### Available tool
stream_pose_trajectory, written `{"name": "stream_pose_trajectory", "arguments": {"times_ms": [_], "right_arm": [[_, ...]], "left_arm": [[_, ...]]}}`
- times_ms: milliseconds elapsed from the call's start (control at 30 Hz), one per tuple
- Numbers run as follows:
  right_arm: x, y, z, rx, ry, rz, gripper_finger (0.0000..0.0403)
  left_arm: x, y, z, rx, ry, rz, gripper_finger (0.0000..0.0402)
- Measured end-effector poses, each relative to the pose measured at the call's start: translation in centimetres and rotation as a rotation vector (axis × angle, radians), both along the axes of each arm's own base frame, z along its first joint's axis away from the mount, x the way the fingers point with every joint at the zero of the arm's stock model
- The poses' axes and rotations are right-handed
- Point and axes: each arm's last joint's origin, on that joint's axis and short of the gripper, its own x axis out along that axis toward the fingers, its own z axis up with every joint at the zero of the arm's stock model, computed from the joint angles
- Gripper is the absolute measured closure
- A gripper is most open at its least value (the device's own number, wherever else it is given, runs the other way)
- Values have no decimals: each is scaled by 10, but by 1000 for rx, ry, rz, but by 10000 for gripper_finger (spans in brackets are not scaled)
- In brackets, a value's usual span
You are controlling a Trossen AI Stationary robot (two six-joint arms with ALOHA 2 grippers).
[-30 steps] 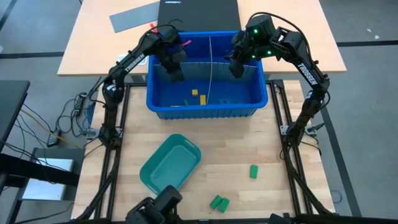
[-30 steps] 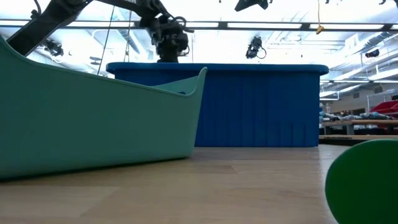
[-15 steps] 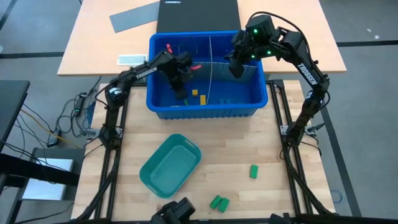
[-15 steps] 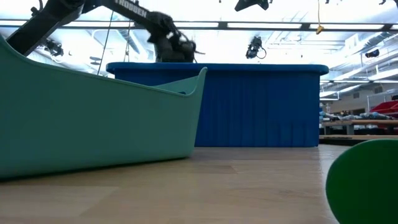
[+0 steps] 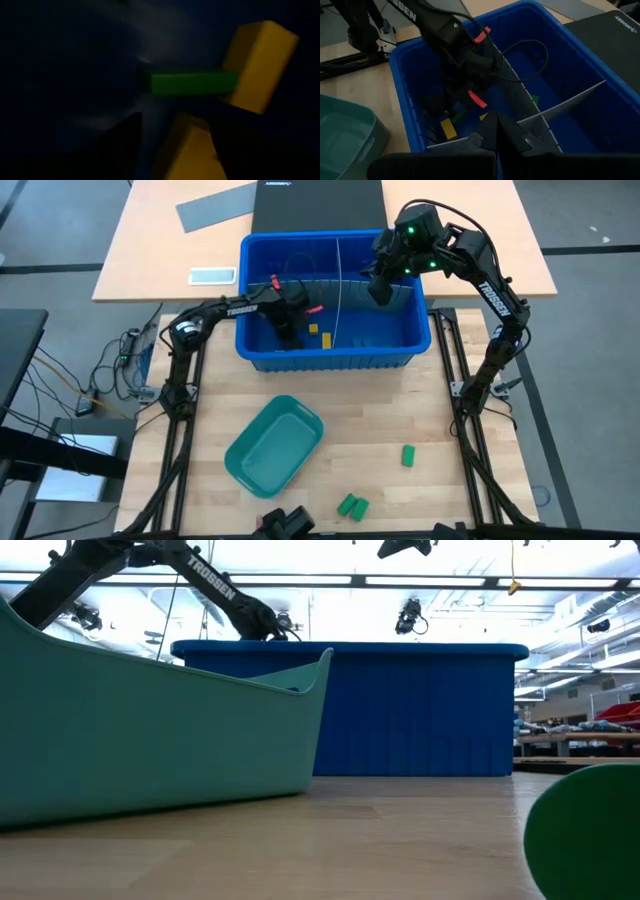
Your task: Sort Items/Unsort Items
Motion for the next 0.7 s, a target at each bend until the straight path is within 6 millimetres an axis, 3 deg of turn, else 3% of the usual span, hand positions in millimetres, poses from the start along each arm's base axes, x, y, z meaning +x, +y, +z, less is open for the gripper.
{"name": "stream_pose_trajectory", "arguments": {"times_ms": [167, 300, 433, 600, 700], "right_arm": [[0, 0, 0, -6, 3, 4, 403], [0, 0, 0, -6, 3, 3, 403], [0, 0, 0, -7, 3, 3, 403], [0, 0, 0, -9, 5, -1, 403], [0, -1, 0, -11, 5, -4, 403]], "left_arm": [[4, -6, -16, 32, -19, 36, 165], [4, -11, -26, 68, -14, 60, 195], [4, -14, -30, 118, 24, 64, 262], [6, -9, -21, 123, 30, 49, 384], [12, -3, -9, 107, -11, 49, 395]]}}
